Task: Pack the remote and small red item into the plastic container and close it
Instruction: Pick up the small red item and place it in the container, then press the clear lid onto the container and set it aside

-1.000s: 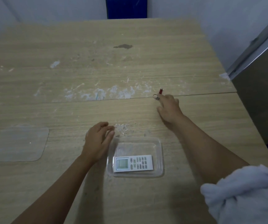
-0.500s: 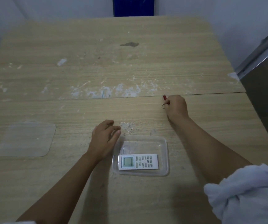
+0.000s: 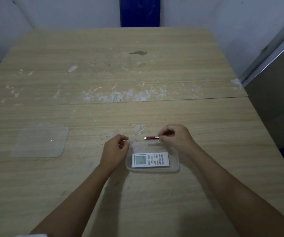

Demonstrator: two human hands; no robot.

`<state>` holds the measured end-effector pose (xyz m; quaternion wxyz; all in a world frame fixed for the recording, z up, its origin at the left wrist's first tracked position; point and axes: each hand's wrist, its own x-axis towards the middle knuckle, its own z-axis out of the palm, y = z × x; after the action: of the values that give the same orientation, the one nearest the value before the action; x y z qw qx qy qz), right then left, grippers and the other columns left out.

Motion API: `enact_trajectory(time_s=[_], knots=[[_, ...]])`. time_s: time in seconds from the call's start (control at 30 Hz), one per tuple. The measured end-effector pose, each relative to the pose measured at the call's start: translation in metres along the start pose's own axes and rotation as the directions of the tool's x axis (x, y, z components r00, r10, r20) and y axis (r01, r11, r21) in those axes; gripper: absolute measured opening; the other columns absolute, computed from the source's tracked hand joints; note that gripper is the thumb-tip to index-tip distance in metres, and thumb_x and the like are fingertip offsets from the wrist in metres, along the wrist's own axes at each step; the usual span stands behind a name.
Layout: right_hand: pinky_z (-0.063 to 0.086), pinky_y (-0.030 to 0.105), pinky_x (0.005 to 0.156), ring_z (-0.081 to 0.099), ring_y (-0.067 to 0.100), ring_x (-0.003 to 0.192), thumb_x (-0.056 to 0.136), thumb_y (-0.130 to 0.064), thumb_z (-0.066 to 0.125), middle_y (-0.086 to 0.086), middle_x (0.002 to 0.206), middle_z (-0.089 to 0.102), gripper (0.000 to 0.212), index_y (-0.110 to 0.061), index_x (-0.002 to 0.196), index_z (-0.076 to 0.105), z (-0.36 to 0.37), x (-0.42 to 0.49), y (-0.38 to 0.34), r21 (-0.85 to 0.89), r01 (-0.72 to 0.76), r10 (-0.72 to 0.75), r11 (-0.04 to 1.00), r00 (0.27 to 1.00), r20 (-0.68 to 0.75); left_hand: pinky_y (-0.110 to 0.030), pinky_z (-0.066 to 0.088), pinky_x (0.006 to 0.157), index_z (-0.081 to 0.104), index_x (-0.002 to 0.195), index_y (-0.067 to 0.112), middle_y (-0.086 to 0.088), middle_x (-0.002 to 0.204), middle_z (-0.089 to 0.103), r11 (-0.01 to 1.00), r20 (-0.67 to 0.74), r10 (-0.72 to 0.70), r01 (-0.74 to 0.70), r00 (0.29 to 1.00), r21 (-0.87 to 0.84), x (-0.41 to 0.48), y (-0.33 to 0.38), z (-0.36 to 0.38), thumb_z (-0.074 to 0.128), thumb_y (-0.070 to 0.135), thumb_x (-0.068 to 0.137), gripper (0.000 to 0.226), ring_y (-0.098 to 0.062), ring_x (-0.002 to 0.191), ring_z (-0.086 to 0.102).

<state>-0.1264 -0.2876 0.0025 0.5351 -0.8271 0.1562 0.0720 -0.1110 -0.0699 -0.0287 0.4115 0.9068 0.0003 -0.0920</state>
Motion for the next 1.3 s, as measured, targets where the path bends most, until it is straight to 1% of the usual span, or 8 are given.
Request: enact_trajectory(time_s=[0.13,0.3,0.6,0.83,1.03,1.17,1.23,1.3], knots=[[0.043,0.002,0.060,0.059,0.007,0.071,0.076,0.002,0.066,-0.002,0.079,0.066,0.016,-0.010,0.081,0.075,0.016,-0.008,0.003,-0.262,0.087,-0.057,0.961,0.991,0.123,-0.030,0.051,0.077,0.069,0.101,0.007,-0.009,0.091,0.071,0.999,-0.008,-0.029,0.029,1.000,-0.019,0.001,-0.002,0.002,0.060,0.011,0.085,0.018,-0.018,0.080,0.062],[0.047,0.019,0.073,0.058,0.012,0.077,0.080,0.002,0.061,0.011,0.095,0.072,0.017,-0.005,0.087,0.075,0.027,-0.009,0.005,-0.410,0.141,-0.096,0.901,0.987,0.128,-0.031,0.052,0.076,0.070,0.099,0.007,-0.007,0.086,0.070,0.999,-0.012,-0.028,0.028,1.000,-0.033,0.001,-0.005,0.002,0.061,0.010,0.084,0.018,-0.017,0.077,0.061],[0.045,0.020,0.078,0.066,0.019,0.092,0.082,-0.003,0.058,0.010,0.100,0.075,0.021,-0.007,0.093,0.076,0.031,-0.013,-0.002,-0.569,0.165,-0.093,0.806,0.984,0.154,-0.034,0.056,0.075,0.070,0.094,0.007,-0.005,0.078,0.065,0.994,0.033,-0.039,0.042,0.999,-0.098,0.003,-0.012,-0.003,0.064,0.010,0.082,0.014,-0.021,0.074,0.063],[0.052,0.036,0.080,0.065,0.027,0.089,0.079,-0.008,0.059,0.012,0.097,0.071,0.018,-0.008,0.090,0.074,0.060,-0.028,-0.027,-0.575,0.189,-0.200,0.796,0.979,0.044,-0.035,0.058,0.067,0.067,0.087,0.012,-0.004,0.069,0.065,0.982,0.077,-0.048,0.062,0.996,-0.181,0.001,-0.032,-0.036,0.061,0.007,0.082,0.009,-0.019,0.062,0.065],[0.048,0.039,0.082,0.059,0.029,0.095,0.082,-0.013,0.057,0.013,0.099,0.066,0.017,-0.007,0.093,0.069,0.150,-0.040,-0.066,-0.530,0.358,-0.308,0.768,0.933,0.185,-0.026,0.047,0.072,0.070,0.091,0.013,-0.001,0.077,0.066,0.996,-0.040,-0.040,0.036,0.998,-0.078,-0.001,-0.081,-0.108,0.062,0.012,0.081,0.012,-0.018,0.072,0.061],[0.042,0.041,0.099,0.043,0.034,0.122,0.084,-0.023,0.058,0.017,0.128,0.051,0.041,-0.006,0.121,0.055,0.203,-0.042,-0.071,-0.586,0.322,-0.180,0.743,0.941,0.288,-0.027,0.044,0.076,0.070,0.096,0.008,-0.007,0.086,0.068,0.998,-0.117,-0.058,0.059,0.991,0.007,0.006,-0.119,-0.158,0.062,0.011,0.082,0.017,-0.020,0.076,0.060],[0.029,0.044,0.113,0.021,0.035,0.141,0.087,-0.035,0.054,0.018,0.152,0.027,0.059,-0.011,0.139,0.037,0.219,-0.044,-0.068,-0.638,0.240,-0.072,0.731,0.958,0.279,-0.030,0.045,0.080,0.068,0.101,0.007,-0.012,0.096,0.070,0.994,-0.147,-0.082,0.092,0.986,0.063,0.013,-0.141,-0.182,0.063,0.011,0.080,0.022,-0.025,0.085,0.063],[0.008,0.048,0.120,-0.006,0.032,0.148,0.090,-0.044,0.047,0.013,0.161,-0.002,0.070,-0.018,0.148,0.018,0.229,-0.043,-0.061,-0.664,0.155,0.032,0.731,0.965,0.260,-0.037,0.048,0.088,0.067,0.106,0.008,-0.017,0.108,0.068,0.984,-0.181,-0.108,0.132,0.977,0.123,0.021,-0.163,-0.202,0.065,0.015,0.078,0.030,-0.031,0.099,0.062]])
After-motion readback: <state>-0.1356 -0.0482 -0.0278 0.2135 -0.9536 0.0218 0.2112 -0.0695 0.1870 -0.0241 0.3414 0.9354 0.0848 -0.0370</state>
